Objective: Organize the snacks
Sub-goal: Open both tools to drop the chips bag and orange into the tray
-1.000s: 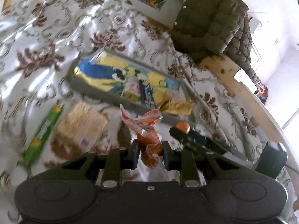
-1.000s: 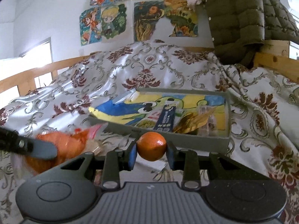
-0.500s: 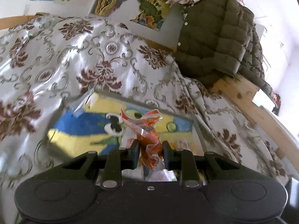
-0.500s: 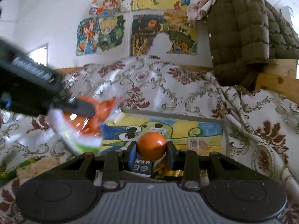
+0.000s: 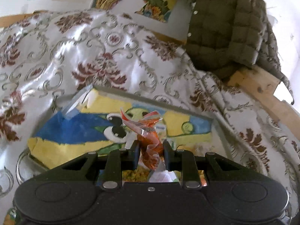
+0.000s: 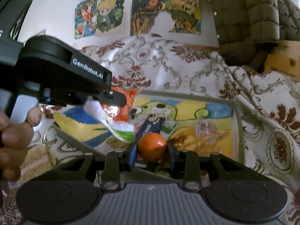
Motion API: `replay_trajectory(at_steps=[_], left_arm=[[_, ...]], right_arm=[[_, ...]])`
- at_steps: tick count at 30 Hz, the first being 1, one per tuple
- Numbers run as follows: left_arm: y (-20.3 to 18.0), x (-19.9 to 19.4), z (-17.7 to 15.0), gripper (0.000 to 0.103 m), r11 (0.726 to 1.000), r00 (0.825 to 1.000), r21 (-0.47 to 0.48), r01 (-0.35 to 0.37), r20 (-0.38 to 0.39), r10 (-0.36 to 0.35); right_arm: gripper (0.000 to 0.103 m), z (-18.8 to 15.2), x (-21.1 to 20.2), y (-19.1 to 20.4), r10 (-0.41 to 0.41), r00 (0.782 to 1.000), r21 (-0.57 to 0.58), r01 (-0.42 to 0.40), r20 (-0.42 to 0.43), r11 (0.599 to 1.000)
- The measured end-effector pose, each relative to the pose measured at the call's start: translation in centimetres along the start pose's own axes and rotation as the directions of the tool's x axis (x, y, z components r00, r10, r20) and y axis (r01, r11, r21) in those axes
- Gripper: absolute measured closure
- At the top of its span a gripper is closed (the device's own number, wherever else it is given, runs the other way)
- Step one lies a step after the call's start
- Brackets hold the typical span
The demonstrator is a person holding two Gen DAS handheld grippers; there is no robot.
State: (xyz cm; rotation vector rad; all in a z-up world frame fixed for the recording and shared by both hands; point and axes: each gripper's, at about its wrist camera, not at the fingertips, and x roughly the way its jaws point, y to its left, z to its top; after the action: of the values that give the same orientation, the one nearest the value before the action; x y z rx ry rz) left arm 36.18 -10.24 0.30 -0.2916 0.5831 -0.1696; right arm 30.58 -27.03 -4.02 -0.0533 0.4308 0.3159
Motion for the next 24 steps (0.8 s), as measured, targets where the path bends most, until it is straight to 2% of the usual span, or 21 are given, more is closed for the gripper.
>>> replay_trajectory(at_steps=[4,9,12,16,20,24], left_arm=[[0.5,0.4,-0.7,0.075,1.0,0.999,-0.015,-0.023,-0.024,0.022],[0.2,0.6,-1.2,0.074,0.998,0.997,0.021,-0.053,-0.046,0.054],[-0.1,0.6,-1.3,0.072,0.996,0.996,0.036,-0.076,-0.049,0.078],[0.0,0.0,-1.1,0.052,0.995,0.994,0.032,-0.095,-0.047,0.097],[0.0,-1.4,-0.8,0.032,0.994,0.995,0.043,-0.1,-0.015,0.101],[0.3,-3.6,-0.6,0.025,0.995,0.995,0.027,-0.095,0.035,0.094]], right_arm=[[0.065,-0.2,0.2,-0.1,-0.001,1.0,0.009,0.001,-0.012,1.0],[0.064,-0.1,0.2,-0.2,-0.004,1.0,0.009,0.005,-0.016,1.0],[0.059,-0.1,0.1,-0.1,-0.01,1.0,-0.001,0.01,-0.01,1.0],[0.049,0.0,-0.2,0.2,-0.025,1.0,-0.022,0.025,0.001,0.999],[0.04,0.4,-1.1,0.5,-0.042,0.999,-0.032,0.043,0.024,0.999],[0.032,1.1,-2.8,0.4,-0.048,0.996,-0.01,0.049,0.072,0.999]])
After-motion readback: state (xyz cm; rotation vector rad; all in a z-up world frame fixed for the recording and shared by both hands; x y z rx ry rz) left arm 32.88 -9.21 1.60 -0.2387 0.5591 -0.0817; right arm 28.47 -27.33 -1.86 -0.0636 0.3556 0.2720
